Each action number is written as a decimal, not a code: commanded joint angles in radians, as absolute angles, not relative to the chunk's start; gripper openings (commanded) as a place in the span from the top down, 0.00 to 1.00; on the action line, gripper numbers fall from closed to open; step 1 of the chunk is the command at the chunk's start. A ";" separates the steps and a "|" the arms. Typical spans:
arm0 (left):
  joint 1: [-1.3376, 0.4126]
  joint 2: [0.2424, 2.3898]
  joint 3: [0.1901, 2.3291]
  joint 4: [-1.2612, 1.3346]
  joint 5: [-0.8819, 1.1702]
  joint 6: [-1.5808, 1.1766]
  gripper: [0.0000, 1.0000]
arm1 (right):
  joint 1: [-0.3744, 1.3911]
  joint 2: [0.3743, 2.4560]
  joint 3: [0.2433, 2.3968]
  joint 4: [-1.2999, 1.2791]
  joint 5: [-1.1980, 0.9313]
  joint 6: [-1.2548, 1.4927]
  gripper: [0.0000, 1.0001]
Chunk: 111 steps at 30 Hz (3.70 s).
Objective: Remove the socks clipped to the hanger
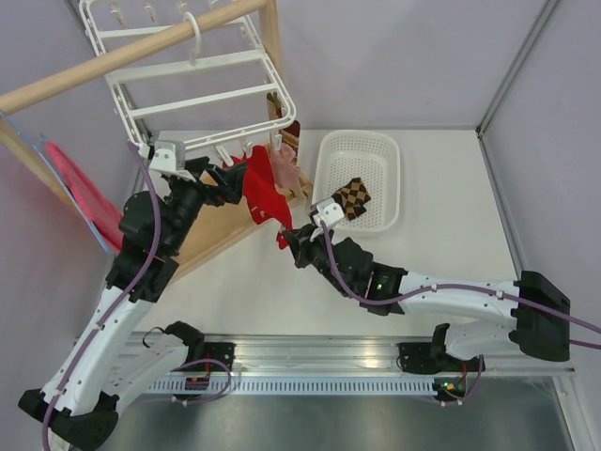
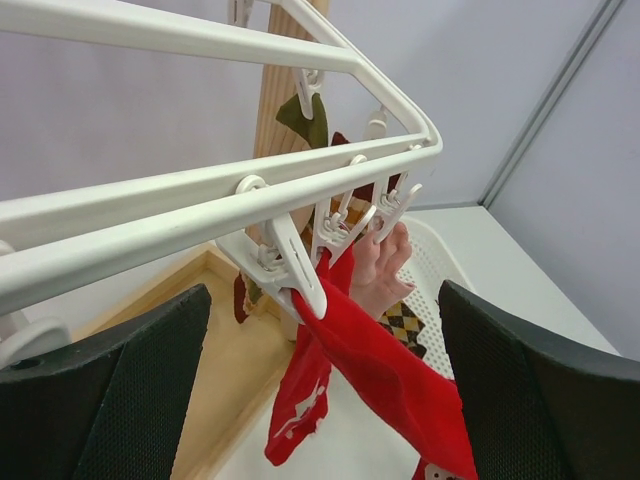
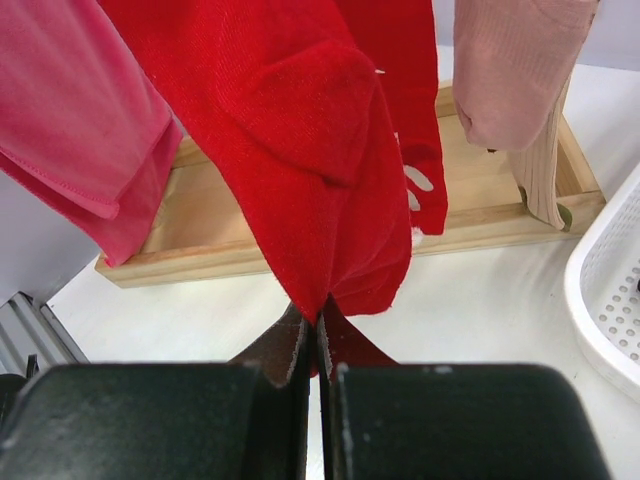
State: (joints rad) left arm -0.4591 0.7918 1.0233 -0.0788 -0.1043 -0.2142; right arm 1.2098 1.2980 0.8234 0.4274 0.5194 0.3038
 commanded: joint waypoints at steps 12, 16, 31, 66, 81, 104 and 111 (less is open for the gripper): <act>-0.453 0.816 0.989 -0.069 -0.120 -0.152 0.06 | 1.220 1.220 0.779 0.414 0.543 0.321 0.99; -0.453 0.836 1.008 -0.064 -0.127 -0.141 0.16 | 1.218 1.201 0.767 0.416 0.543 0.324 0.99; -0.453 0.873 1.040 -0.018 -0.160 -0.117 0.23 | 1.218 1.140 0.727 0.408 0.522 0.327 0.99; -0.426 0.884 1.049 0.069 -0.054 -0.204 0.98 | 1.220 1.167 0.687 0.437 0.511 0.351 0.99; -0.426 0.891 1.051 0.069 -0.069 -0.230 0.19 | 1.218 1.167 0.680 0.446 0.497 0.362 0.99; -0.425 0.631 0.824 0.058 -0.052 -0.173 0.00 | 1.221 1.152 0.721 0.413 0.450 0.360 0.99; -0.423 0.604 0.801 0.070 -0.077 -0.172 0.00 | 1.229 1.230 0.736 0.454 0.426 0.377 0.99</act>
State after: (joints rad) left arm -0.4313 0.5838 0.7975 0.0555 -0.0845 -0.1959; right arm 1.2156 1.2091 0.7013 0.4294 0.4454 0.3569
